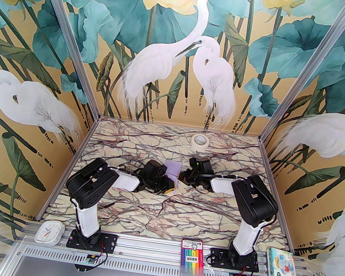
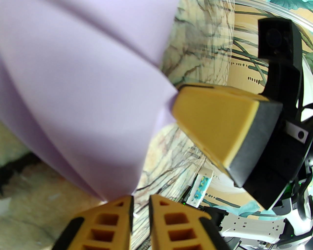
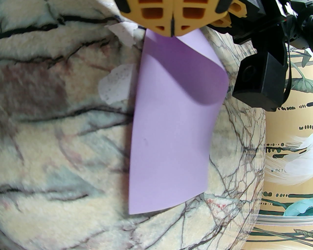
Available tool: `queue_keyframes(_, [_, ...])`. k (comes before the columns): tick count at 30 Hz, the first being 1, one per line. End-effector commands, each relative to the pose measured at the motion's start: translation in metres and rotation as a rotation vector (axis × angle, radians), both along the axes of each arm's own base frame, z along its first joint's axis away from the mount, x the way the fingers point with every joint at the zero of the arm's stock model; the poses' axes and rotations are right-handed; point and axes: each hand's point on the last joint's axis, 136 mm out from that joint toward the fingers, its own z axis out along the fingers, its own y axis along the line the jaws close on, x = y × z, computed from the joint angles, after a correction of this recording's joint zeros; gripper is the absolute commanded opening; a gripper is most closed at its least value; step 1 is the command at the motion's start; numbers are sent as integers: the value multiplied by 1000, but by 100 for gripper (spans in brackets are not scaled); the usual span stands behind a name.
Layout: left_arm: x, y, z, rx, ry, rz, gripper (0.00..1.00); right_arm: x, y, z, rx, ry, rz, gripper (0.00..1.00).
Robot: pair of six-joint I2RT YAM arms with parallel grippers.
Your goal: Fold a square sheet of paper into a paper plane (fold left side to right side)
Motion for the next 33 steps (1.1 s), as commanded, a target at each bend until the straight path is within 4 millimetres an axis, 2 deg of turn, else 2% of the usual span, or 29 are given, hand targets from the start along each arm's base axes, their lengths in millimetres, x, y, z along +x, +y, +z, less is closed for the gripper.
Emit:
queue_keyframes(1, [-1,-9,1,-15,-17,-41,18,7,-2,-3,-16,-13,-8,0])
queue_keyframes(33, [-1,-14,-3,1,-11,-55,17,14,3,-6,-9,-7,6,0])
